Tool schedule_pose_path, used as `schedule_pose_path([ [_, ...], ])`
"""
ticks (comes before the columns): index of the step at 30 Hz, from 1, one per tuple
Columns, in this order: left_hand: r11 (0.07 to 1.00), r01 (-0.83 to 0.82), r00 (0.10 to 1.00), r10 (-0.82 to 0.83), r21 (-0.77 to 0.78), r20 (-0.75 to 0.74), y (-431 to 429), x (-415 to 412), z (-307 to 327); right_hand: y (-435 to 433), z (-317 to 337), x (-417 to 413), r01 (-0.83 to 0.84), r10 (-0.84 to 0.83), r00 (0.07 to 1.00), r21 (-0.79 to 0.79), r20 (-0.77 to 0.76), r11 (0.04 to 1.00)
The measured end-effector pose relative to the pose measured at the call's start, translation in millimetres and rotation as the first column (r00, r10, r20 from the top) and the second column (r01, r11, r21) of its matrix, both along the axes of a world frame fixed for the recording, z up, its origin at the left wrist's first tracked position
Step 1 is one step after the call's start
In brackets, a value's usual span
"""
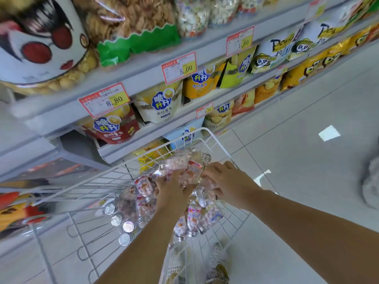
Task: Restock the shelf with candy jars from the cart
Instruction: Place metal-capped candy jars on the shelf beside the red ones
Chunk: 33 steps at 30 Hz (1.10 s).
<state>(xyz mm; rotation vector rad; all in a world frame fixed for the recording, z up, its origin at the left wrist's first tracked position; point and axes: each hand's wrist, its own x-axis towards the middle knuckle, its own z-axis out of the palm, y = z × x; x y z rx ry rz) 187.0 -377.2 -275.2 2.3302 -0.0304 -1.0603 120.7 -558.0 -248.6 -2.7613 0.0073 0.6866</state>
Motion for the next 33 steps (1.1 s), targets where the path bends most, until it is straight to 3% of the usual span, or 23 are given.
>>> schedule_pose_path([
  [5,0.981,-0.023,1.000,0.021,-0.192,-0.012,10,7,94,-2,84,-13,0.230,-0.231,0.973,0.180,-0.015,0.957],
  [11,0.939,0.064,0.994,-0.032,-0.337,0.101,-3,32,242,-5,228,-16,0.415,-0.483,0.868,0.366,0.116,0.833],
  [14,0.881,0.078,0.984,0.008,-0.467,0.180,-10,39,316,-6,296,-13,0.426,-0.535,0.825,0.424,0.181,0.799],
  [17,0.815,0.061,0.989,0.027,-0.577,0.143,-16,42,379,-7,353,-10,0.413,-0.566,0.787,0.470,0.246,0.780],
  [23,0.756,0.111,0.974,0.045,-0.645,0.220,-28,60,476,-18,440,7,0.368,-0.574,0.741,0.504,0.348,0.781],
  [33,0.747,0.087,0.920,0.194,-0.659,0.341,-58,122,531,-57,491,100,0.307,-0.586,0.626,0.527,0.515,0.792],
])
